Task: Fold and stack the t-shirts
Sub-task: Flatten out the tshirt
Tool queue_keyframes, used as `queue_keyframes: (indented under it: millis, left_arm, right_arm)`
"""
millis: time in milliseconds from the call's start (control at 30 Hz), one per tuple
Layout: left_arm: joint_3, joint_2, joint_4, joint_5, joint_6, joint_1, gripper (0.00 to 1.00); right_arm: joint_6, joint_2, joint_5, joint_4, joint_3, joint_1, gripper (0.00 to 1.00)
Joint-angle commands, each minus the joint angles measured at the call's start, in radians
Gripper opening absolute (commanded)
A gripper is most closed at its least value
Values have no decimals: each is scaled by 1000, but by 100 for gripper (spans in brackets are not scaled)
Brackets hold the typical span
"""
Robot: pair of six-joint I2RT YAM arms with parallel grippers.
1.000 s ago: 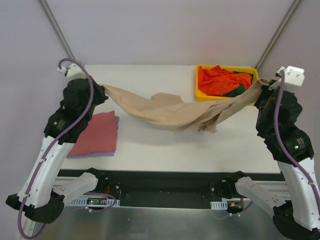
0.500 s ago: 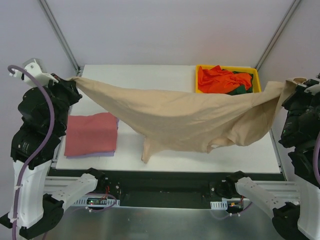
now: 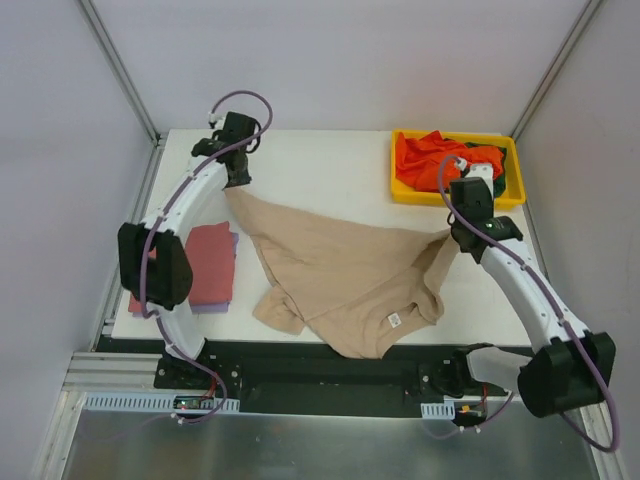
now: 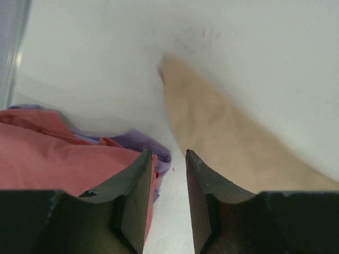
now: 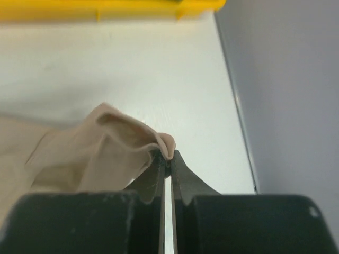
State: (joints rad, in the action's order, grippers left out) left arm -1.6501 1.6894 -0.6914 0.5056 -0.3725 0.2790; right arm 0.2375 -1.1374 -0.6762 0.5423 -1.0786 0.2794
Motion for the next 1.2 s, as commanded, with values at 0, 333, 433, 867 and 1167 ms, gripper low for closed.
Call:
queue_keyframes:
  millis: [0,333,433,867,1167]
  left_arm:
    - [-66,53,-28,-157,0,0,47]
    - [443,-320,128,-450,-58,300,99]
    - [636,-446,188,-544,-117,426,99]
    - [882,-464,323,-552,-417,680,77]
    - [859,-344,342,-550,-424,690,74]
  right_arm:
    - [-122,-57,61,-113,86,-74,1]
    - [-147,-81,101,-234,242,-112,0]
    - [-158,-76,119,-283,302,-131,0]
    - [-172,-56,147,-303,333,-149,0]
    - [-173,-53,149,-300,336,-151,0]
